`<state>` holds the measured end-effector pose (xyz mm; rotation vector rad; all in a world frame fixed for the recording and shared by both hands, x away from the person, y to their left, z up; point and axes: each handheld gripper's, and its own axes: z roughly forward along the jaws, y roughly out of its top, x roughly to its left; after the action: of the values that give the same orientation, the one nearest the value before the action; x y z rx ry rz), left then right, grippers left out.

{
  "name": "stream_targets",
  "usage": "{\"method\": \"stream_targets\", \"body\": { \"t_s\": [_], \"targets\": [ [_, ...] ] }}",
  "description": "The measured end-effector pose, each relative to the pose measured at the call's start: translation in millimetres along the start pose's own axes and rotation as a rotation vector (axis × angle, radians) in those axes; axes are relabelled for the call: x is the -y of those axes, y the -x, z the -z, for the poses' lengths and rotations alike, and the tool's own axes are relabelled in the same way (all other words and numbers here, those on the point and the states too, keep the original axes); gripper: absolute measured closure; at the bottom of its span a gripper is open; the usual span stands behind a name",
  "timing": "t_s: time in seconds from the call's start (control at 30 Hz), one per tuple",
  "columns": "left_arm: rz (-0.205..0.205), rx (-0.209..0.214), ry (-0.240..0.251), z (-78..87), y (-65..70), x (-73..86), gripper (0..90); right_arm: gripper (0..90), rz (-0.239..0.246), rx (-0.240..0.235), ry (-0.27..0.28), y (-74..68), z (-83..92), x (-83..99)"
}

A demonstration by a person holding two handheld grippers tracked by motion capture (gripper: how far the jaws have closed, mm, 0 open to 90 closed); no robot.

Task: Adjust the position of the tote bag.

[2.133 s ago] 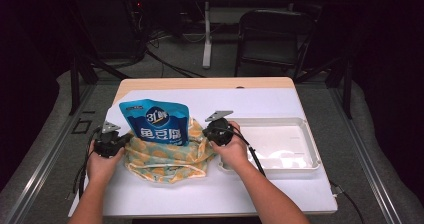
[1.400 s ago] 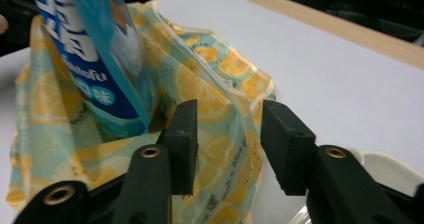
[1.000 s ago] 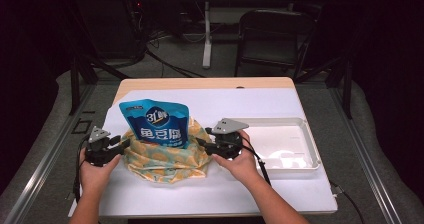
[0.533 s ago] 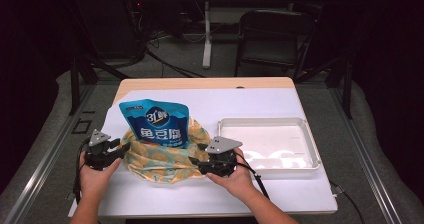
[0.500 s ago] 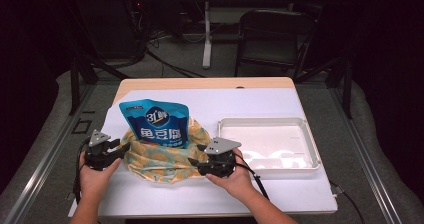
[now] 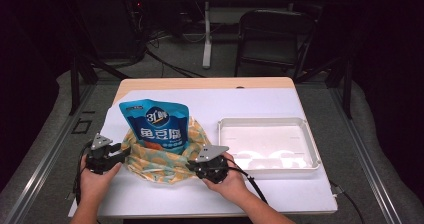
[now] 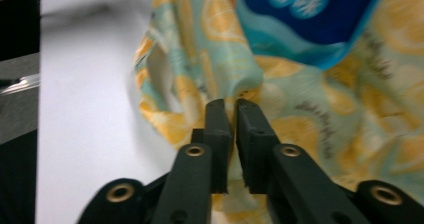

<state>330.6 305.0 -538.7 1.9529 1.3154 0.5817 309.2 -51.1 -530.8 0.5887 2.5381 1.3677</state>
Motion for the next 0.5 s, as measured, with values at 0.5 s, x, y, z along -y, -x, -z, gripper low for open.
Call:
{"method": "stream_targets", "body": {
  "t_s": [0.5],
  "targets": [
    [0.005,-0.001,-0.014,-2.4,-2.6,2.6,53.9,89.5,0.007,-0.032,-0.130,-3.1,-18.4,12.3]
  ]
}}
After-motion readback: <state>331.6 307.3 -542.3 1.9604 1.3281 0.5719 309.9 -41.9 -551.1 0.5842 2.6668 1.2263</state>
